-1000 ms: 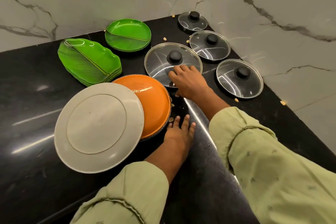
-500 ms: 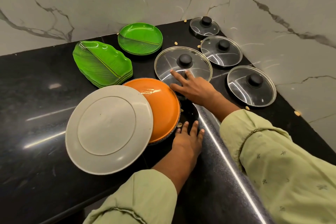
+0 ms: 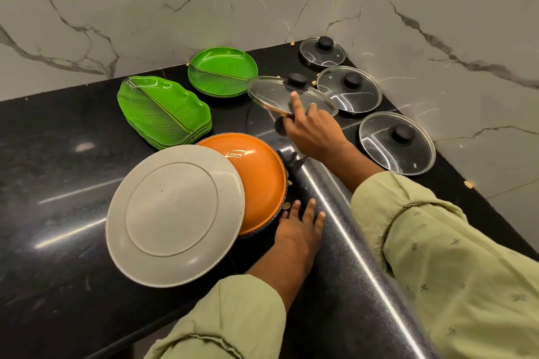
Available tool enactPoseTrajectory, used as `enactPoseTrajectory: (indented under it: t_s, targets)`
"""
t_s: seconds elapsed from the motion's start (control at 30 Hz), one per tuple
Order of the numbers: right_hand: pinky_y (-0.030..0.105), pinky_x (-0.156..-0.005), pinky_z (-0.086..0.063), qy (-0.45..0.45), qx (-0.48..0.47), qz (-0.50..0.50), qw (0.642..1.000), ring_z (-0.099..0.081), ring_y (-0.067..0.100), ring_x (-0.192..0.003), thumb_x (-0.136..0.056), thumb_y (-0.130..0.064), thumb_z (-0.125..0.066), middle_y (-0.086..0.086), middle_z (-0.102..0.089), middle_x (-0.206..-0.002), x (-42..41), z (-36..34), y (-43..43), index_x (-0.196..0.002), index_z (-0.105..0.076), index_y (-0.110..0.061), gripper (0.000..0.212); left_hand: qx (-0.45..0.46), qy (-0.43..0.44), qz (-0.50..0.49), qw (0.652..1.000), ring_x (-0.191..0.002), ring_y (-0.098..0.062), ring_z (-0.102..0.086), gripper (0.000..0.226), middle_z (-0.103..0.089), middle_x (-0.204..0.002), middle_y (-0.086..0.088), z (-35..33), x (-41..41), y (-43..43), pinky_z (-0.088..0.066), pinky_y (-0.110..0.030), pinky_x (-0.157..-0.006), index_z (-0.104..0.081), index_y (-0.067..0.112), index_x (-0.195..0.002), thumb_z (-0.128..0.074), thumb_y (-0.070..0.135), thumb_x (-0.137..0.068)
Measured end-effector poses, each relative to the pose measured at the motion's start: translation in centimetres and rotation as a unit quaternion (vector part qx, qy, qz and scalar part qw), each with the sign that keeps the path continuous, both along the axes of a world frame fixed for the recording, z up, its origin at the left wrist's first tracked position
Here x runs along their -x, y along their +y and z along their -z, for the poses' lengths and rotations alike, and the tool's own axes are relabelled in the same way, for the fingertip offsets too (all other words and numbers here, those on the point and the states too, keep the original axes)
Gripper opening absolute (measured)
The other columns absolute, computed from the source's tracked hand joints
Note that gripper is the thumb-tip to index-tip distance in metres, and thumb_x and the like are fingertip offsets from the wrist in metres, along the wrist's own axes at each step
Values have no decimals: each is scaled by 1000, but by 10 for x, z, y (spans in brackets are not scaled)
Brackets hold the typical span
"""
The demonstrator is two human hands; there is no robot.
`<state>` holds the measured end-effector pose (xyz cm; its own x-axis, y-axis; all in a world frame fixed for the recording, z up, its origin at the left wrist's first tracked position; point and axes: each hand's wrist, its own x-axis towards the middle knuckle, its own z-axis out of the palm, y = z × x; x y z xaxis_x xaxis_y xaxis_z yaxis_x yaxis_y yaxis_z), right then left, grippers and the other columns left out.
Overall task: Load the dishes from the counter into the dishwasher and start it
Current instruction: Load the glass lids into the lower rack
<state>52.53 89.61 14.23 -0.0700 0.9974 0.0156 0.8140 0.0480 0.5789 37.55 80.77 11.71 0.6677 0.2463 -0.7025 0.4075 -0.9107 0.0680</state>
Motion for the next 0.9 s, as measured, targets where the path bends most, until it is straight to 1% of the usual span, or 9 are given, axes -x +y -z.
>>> enactPoseTrajectory:
  t_s: [0.1,0.27,0.43,0.5,0.6,0.67,0.73,0.8,0.9]
  targets:
    - [30,-38,-42,56,-63,-5,996,-63,30,-47,-93,-10,-40,37,-62,-115,1,-12,1,-88,-64,-4,26,-2,-6,4,1000,-148,-43,16,110,30,-158,-17,2,0,2,-11,-50,-122,20,10,-154,-69,20,-90]
    - [27,-42,-29,196,-218,82,953,-58,31,-45,-84,5,-56,24,-62,-88,5,-28,-18,-96,-61,-2,14,-17,-11,19,1000,-148,-45,14,115,29,-158,-20,2,2,1,-12,-50,-122,21,8,-154,-72,20,-88]
    - [28,-55,-33,348,-378,201,834,-63,30,-65,-97,-2,-48,16,-65,-92,13,-26,-44,-107,-63,-8,19,-29,24,33,999,-147,-47,15,139,32,-156,-21,5,-1,0,-11,-53,-121,25,9,-152,-87,25,-71]
    - [26,-59,-35,446,-429,278,734,-60,26,-76,-97,-4,-48,10,-66,-93,13,-29,-54,-110,-61,-12,20,-31,17,21,999,-147,-46,14,133,30,-158,-20,9,-3,0,-10,-53,-121,23,9,-153,-84,20,-75]
    - [21,-62,-40,622,-493,365,487,-59,23,-81,-89,0,-52,4,-60,-94,8,-17,-74,-117,-46,-14,32,-40,1,25,999,-148,-46,13,123,28,-159,-21,7,-4,0,-10,-54,-121,20,9,-154,-79,15,-81]
    - [39,-72,-55,669,-530,392,343,-65,26,-82,-81,5,-52,9,-62,-103,13,-5,-96,-116,-39,-21,46,-35,1,25,999,-148,-46,12,127,28,-158,-21,4,-4,-1,-9,-54,-121,20,8,-154,-81,17,-78]
    - [54,-73,-59,707,-529,403,242,-67,23,-77,-79,9,-54,9,-62,-103,26,5,-121,-123,-35,-26,60,-36,3,17,999,-148,-45,12,138,29,-158,-20,4,-3,-1,-9,-54,-121,21,9,-154,-88,19,-70]
    - [54,-71,-58,746,-516,393,152,-66,20,-75,-80,10,-58,10,-63,-104,39,10,-146,-137,-32,-25,72,-33,-5,8,999,-148,-44,13,147,29,-159,-17,6,-2,-1,-8,-53,-120,22,10,-154,-93,21,-62]
    - [47,-69,-58,789,-509,341,38,-67,21,-75,-80,14,-59,14,-66,-99,61,6,-178,-118,-52,-15,49,-19,-20,19,999,-149,-39,16,151,30,-159,-13,5,6,5,-6,-50,-121,23,14,-153,-95,25,-60]
